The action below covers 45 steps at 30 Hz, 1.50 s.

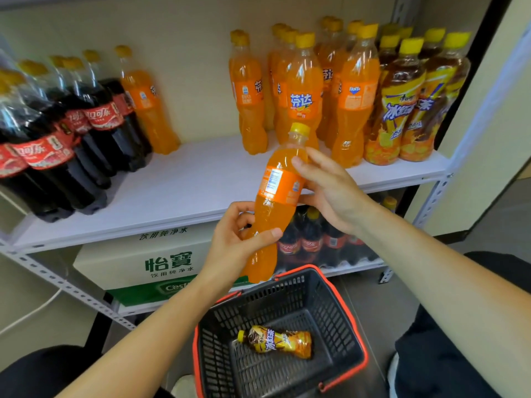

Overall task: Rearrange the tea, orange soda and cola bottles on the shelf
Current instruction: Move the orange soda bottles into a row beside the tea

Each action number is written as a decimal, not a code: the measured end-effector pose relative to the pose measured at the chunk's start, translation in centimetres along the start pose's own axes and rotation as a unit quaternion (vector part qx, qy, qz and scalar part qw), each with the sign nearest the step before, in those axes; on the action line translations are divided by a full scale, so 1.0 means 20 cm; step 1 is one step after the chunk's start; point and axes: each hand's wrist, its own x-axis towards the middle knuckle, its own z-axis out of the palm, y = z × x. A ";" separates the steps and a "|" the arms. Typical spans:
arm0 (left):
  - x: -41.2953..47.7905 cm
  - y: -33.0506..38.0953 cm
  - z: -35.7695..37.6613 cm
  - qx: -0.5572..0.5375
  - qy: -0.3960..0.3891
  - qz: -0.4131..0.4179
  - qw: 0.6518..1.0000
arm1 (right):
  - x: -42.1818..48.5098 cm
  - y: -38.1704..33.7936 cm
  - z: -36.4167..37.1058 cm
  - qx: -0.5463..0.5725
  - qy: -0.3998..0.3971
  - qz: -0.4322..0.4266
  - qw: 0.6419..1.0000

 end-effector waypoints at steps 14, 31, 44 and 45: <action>0.00 -0.02 0.06 0.008 -0.016 0.007 1.000 | 0.00 0.02 -0.02 0.012 0.028 0.003 1.000; 0.01 -0.05 0.03 0.015 -0.027 -0.002 1.000 | -0.02 0.04 0.03 -0.058 0.000 -0.015 0.998; 0.01 -0.23 -0.10 0.240 -0.012 0.070 0.968 | -0.08 -0.03 -0.12 -0.268 -0.067 -0.151 0.949; 0.01 -0.24 -0.10 0.250 -0.011 0.071 0.966 | -0.10 -0.03 -0.12 -0.267 -0.076 -0.158 0.948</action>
